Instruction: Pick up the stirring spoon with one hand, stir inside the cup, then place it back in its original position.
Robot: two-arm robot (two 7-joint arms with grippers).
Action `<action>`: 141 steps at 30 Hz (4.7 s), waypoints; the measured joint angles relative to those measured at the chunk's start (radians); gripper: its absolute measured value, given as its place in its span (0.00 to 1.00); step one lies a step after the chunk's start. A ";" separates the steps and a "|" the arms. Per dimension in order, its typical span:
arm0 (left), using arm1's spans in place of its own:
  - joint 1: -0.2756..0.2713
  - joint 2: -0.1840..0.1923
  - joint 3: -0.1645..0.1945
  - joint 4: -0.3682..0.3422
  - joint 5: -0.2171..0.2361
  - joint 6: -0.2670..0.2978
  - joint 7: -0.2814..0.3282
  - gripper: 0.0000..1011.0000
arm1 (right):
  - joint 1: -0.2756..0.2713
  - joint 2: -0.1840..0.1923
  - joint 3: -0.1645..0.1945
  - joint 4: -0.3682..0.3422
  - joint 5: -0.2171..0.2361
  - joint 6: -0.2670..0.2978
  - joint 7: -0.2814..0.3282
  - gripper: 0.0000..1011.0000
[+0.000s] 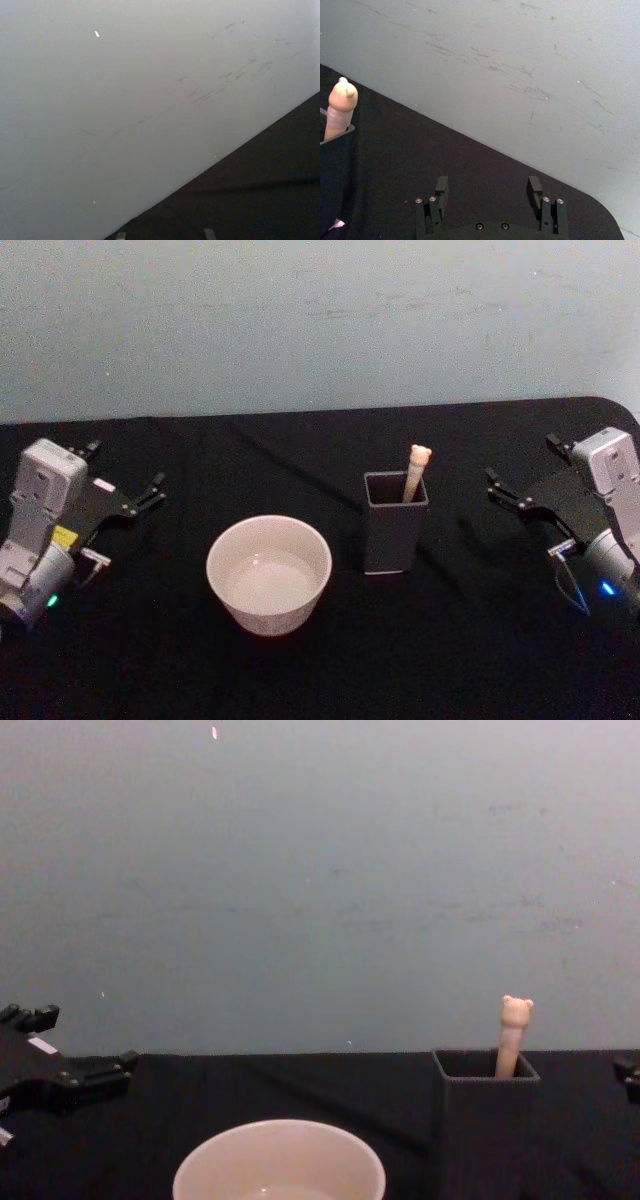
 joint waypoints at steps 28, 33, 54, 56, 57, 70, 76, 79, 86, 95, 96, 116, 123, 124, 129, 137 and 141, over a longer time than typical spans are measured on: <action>0.000 0.000 0.000 0.000 0.000 0.000 0.000 0.99 | 0.000 0.000 0.000 0.000 0.000 0.000 0.000 0.99; 0.000 0.000 0.000 0.000 0.000 0.000 0.000 0.99 | 0.000 0.000 0.000 0.000 0.000 0.000 0.000 0.99; 0.000 0.000 0.000 0.000 0.000 0.000 0.000 0.99 | -0.027 0.021 0.063 -0.032 0.105 -0.026 0.161 0.99; 0.000 0.000 0.000 0.000 0.000 0.000 0.000 0.99 | -0.045 0.033 0.078 -0.051 0.144 -0.030 0.208 0.99; 0.000 0.000 0.000 0.000 0.000 0.000 0.000 0.99 | -0.050 0.037 0.082 -0.057 0.158 -0.030 0.226 0.99; 0.000 0.000 0.000 0.000 0.000 0.000 0.000 0.99 | -0.097 0.076 0.118 -0.121 0.302 0.023 0.438 0.99; 0.000 0.000 0.000 0.000 0.000 0.000 0.000 0.99 | -0.094 0.066 0.116 -0.130 0.317 0.051 0.479 0.99; 0.000 0.000 0.000 0.000 0.000 0.000 0.000 0.99 | -0.086 0.051 0.113 -0.129 0.318 0.062 0.499 0.99; 0.000 0.000 0.000 0.000 0.000 0.000 0.000 0.99 | -0.064 0.018 0.106 -0.108 0.303 0.067 0.511 0.99; 0.000 0.000 0.000 0.000 0.000 0.000 0.000 0.99 | -0.012 -0.038 0.093 -0.057 0.278 0.077 0.536 0.99; 0.000 0.000 0.000 0.000 0.000 0.000 0.000 0.99 | -0.004 -0.047 0.092 -0.051 0.276 0.079 0.541 0.99; 0.000 0.000 0.000 0.000 0.000 0.000 0.000 0.99 | 0.096 -0.110 0.066 0.033 0.256 0.117 0.579 0.99; 0.000 0.000 0.000 0.000 0.000 0.000 0.000 0.99 | 0.123 -0.124 0.054 0.059 0.254 0.125 0.587 0.99; 0.000 0.000 0.000 0.000 0.000 0.000 0.000 0.99 | 0.126 -0.125 0.053 0.062 0.254 0.125 0.587 0.99; 0.000 0.000 0.000 0.000 0.000 0.000 0.000 0.99 | 0.137 -0.129 0.048 0.076 0.252 0.132 0.590 0.99; 0.000 0.000 0.000 0.000 0.000 0.000 0.000 0.99 | 0.144 -0.129 0.045 0.084 0.257 0.143 0.595 0.99; 0.000 0.000 0.000 0.000 0.000 0.000 0.000 0.99 | 0.144 -0.128 0.044 0.084 0.260 0.144 0.596 0.99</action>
